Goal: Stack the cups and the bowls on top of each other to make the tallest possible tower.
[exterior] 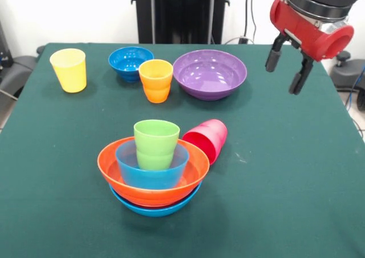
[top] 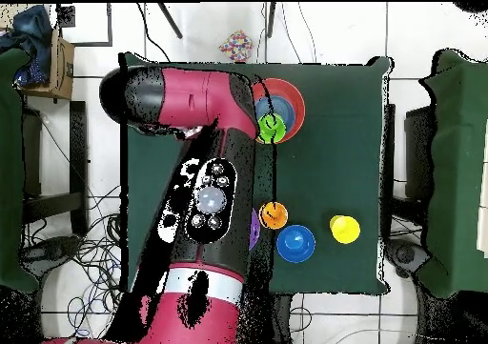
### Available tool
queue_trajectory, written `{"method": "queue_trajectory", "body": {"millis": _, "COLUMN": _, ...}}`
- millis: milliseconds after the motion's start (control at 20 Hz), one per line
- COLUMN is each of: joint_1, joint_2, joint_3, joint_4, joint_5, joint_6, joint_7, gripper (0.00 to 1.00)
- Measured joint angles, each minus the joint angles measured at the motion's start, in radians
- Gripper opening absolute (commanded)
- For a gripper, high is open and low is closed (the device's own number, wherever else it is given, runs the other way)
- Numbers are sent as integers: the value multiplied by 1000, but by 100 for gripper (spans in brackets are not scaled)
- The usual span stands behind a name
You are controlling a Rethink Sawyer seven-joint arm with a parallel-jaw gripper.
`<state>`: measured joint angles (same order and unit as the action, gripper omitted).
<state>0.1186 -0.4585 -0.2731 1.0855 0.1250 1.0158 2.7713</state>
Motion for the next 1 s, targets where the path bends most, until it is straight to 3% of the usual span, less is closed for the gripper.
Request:
{"method": "queue_trajectory", "body": {"millis": 450, "joint_1": -14, "joint_2": -1, "joint_3": -18, "joint_4": 37, "joint_5": 8, "joint_6": 0, "joint_7": 0, "gripper": 100}}
{"method": "queue_trajectory", "body": {"millis": 1000, "joint_1": -80, "joint_2": -29, "joint_3": -20, "joint_4": 86, "joint_5": -50, "joint_6": -1, "joint_7": 0, "gripper": 100}}
